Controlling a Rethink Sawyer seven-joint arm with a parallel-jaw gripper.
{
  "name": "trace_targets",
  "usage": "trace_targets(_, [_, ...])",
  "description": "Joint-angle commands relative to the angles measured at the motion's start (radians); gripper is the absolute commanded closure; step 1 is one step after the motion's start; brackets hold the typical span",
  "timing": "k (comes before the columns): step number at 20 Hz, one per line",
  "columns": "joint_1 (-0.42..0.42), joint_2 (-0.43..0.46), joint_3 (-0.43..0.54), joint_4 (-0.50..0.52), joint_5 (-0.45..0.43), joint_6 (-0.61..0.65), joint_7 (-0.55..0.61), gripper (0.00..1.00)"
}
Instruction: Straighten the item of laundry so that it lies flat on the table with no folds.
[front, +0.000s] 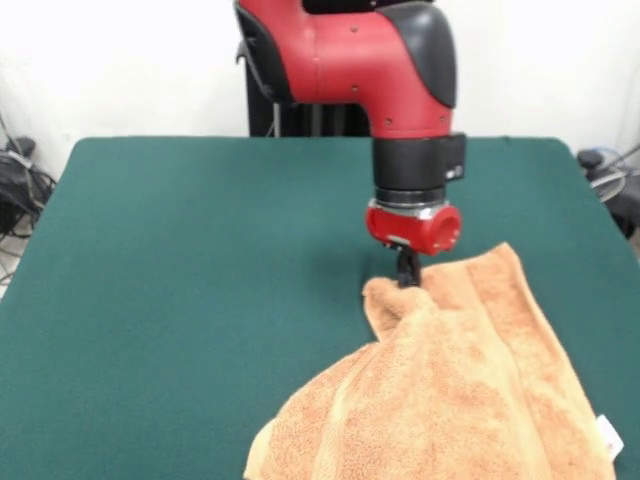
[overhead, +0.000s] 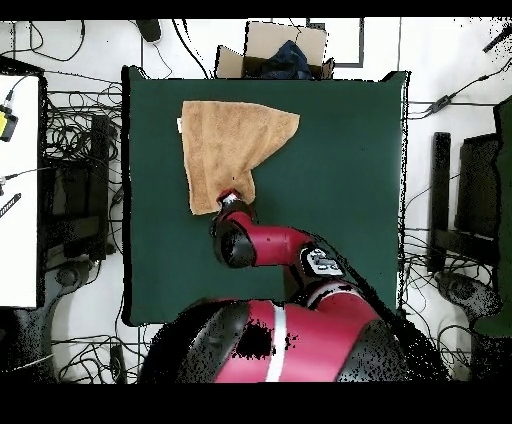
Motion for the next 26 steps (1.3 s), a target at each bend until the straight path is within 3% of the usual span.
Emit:
trace_targets(1, [-0.097,0.159,-0.040,0.110,-0.065,0.207,-0.015,1.00])
trace_targets(7, [-0.120,0.148,-0.015,0.135,-0.073,0.229,-0.010,1.00])
trace_targets(10, [-0.052,0.140,-0.053,0.169,-0.024,0.161,0.058,1.00])
trace_targets(18, [-0.001,0.116,-0.040,0.284,0.054,0.062,0.155,1.00])
trace_targets(26, [-0.021,0.113,-0.019,0.379,0.087,-0.033,0.180,1.00])
